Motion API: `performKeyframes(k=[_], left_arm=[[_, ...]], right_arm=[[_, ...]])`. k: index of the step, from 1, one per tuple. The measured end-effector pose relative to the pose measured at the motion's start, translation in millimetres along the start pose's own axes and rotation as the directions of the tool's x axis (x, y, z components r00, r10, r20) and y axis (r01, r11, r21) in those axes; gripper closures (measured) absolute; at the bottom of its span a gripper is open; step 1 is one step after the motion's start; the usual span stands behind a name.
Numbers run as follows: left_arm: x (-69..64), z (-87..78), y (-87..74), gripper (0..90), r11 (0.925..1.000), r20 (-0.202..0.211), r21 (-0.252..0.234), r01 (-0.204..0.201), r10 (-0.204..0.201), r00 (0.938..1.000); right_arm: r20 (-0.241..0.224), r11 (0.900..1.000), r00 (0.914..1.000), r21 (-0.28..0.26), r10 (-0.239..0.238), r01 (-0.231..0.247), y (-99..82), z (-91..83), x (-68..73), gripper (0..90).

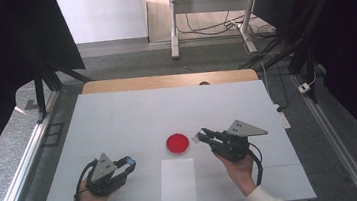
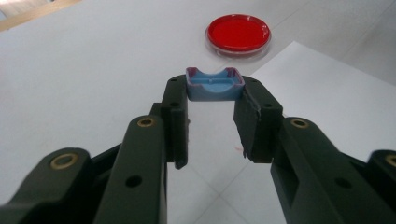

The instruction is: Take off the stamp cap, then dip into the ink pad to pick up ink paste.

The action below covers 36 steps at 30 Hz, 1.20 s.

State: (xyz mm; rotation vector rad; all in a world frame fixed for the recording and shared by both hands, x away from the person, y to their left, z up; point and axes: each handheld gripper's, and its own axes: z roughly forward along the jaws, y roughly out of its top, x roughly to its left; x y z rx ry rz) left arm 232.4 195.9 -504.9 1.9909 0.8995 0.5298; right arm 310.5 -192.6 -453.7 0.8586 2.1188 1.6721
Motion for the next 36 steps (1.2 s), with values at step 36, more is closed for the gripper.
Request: performKeyframes(k=[36], left_arm=[[6.2,1.0,-6.5,65.7,0.9997,0.012,0.003,0.024,-0.024,0.9996]], right_arm=[[0.0,0.9943,0.9976,0.081,-0.069,0.069,8.6,15.3,-0.3,75.4]])
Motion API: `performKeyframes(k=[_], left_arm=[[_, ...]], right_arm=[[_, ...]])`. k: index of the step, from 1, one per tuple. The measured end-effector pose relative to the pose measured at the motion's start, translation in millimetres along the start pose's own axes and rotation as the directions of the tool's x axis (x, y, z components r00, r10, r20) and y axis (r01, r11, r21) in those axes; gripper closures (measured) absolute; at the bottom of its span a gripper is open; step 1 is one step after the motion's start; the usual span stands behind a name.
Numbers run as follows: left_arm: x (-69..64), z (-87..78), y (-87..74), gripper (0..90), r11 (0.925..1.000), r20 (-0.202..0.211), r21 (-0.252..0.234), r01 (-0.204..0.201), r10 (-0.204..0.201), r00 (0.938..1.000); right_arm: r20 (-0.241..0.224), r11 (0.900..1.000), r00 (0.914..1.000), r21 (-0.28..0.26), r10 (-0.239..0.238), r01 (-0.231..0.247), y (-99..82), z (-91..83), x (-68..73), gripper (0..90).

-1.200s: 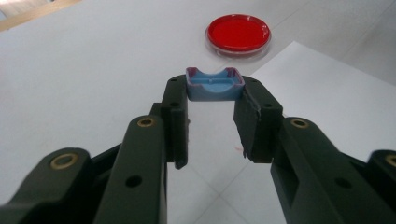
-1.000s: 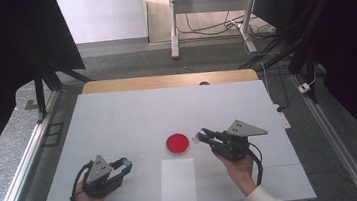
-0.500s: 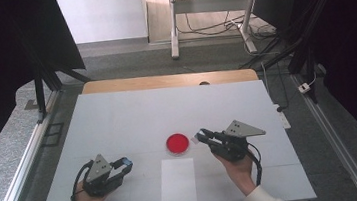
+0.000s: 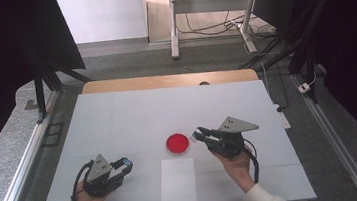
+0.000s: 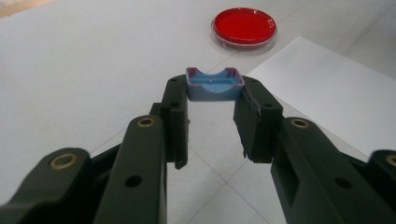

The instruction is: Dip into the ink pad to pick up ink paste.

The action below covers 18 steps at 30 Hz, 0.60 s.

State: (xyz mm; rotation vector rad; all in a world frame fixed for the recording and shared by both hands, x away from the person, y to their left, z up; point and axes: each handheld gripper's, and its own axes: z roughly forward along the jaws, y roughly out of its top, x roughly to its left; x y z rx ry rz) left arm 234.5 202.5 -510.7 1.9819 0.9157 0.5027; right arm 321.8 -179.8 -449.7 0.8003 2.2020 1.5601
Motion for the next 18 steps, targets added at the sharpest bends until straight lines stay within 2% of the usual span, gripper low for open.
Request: performKeyframes(k=[7,18], left_arm=[[-1.8,1.0,0.8,65.7,1.0,0.007,0.002,-0.006,0.006,1.0],[-1.6,2.2,1.2,65.7,1.0,0.009,0.002,-0.002,0.002,1.0]], right_arm=[[-0.012,0.9998,0.9999,0.017,-0.002,0.002,9.5,11.3,-0.8,75.3],[-0.023,0.9986,0.9997,0.053,0.008,-0.007,9.4,23.8,-3.7,75.3]])
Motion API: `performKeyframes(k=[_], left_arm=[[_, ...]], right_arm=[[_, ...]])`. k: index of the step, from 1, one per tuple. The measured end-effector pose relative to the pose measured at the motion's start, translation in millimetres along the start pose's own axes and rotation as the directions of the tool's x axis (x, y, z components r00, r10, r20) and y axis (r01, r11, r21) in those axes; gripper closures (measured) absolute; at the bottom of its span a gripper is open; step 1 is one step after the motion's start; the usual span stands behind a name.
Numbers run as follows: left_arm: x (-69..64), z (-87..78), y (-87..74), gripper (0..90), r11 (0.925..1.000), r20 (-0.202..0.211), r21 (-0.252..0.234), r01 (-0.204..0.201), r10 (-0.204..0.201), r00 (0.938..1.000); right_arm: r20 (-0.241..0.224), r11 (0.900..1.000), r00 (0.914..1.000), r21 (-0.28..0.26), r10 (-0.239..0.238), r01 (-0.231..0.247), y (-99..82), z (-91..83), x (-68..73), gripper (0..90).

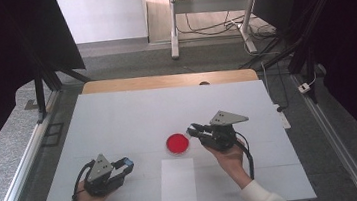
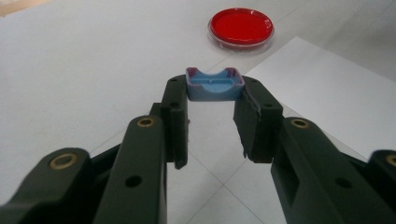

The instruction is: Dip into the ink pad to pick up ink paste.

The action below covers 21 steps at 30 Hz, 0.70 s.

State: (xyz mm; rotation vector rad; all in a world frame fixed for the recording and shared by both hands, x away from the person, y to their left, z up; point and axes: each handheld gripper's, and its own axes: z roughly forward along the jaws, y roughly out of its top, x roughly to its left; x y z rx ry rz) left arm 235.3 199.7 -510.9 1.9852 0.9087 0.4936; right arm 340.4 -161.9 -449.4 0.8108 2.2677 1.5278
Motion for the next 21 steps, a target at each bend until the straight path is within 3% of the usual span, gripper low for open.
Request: performKeyframes(k=[12,21], left_arm=[[-0.5,1.7,-0.4,65.7,1.0,0.011,0.004,0.0,0.0,0.9999],[-1.8,3.4,-0.4,65.7,0.9999,0.017,0.011,-0.002,0.002,0.9998]], right_arm=[[-0.031,0.9973,0.9993,0.071,-0.019,0.021,-2.6,26.0,3.2,75.3],[-0.014,0.9921,0.9991,0.119,-0.039,0.04,-5.7,42.8,1.2,75.3]])
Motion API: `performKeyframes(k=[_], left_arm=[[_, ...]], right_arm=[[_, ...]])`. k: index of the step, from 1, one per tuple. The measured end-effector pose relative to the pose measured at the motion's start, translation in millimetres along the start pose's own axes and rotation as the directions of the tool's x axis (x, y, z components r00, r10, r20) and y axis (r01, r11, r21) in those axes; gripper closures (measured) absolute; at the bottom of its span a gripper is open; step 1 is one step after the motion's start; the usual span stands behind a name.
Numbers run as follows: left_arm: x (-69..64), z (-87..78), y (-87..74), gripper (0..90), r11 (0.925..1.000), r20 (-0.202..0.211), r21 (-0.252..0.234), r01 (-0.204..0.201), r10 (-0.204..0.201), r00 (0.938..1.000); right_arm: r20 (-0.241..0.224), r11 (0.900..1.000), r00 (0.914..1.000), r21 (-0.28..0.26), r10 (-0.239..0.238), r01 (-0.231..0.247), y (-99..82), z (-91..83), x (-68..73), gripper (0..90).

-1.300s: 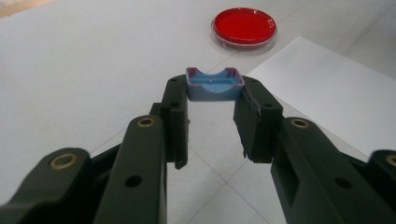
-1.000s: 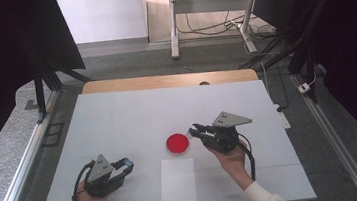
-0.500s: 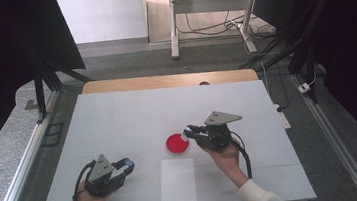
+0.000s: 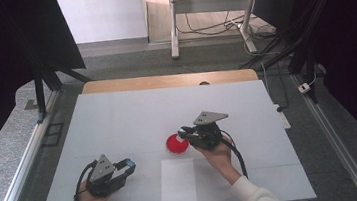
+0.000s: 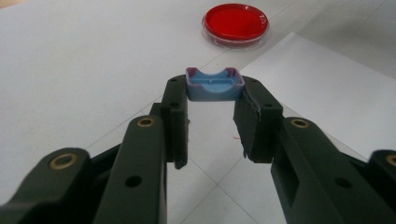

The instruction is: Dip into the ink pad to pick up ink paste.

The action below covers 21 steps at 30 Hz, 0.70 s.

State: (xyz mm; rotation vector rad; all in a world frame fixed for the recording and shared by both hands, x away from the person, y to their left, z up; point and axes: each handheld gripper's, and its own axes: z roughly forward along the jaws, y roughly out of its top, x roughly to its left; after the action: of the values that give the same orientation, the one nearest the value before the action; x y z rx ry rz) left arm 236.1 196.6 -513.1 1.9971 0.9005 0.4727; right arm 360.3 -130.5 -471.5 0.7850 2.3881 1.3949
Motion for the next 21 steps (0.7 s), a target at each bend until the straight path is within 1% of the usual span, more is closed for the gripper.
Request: performKeyframes(k=[3,4,6,9,12,15,18,21], left_arm=[[0.2,0.4,-0.3,65.7,1.0,0.002,0.001,0.0,0.0,1.0],[0.4,0.5,-0.4,65.7,1.0,0.003,0.002,0.001,-0.001,1.0],[0.7,1.1,-0.9,65.7,1.0,0.004,0.003,0.003,-0.003,1.0],[0.7,1.1,-1.0,65.7,1.0,0.005,0.002,0.004,-0.004,1.0],[0.2,1.1,-0.9,65.7,1.0,0.003,0.004,0.003,-0.003,1.0],[0.0,1.4,-1.0,65.7,1.0,0.002,0.006,0.004,-0.004,1.0],[-0.1,1.5,-1.6,65.7,1.0,0.001,0.009,0.004,-0.004,1.0],[0.0,0.7,-2.6,65.7,0.9999,0.0,0.012,0.004,-0.004,1.0]], right_arm=[[0.001,0.9999,1.0,0.009,-0.005,0.005,-0.9,3.5,-0.1,75.3],[0.01,0.9998,0.9999,0.015,-0.011,0.01,-1.3,4.4,-0.2,75.3],[0.012,0.9996,0.9998,0.025,-0.014,0.013,-2.5,6.6,-0.8,75.3],[0.008,0.9995,0.9999,0.03,-0.012,0.012,-4.1,10.4,-2.0,75.3],[0.026,0.9986,0.9992,0.044,-0.03,0.029,-4.4,13.5,-1.9,75.3],[0.025,0.9982,0.9993,0.053,-0.028,0.027,-5.9,16.9,-3.1,75.3],[0.033,0.9974,0.9987,0.062,-0.038,0.036,-6.6,19.4,-4.8,75.3],[0.035,0.9972,0.9989,0.069,-0.032,0.029,-7.6,22.3,-6.6,75.3]])
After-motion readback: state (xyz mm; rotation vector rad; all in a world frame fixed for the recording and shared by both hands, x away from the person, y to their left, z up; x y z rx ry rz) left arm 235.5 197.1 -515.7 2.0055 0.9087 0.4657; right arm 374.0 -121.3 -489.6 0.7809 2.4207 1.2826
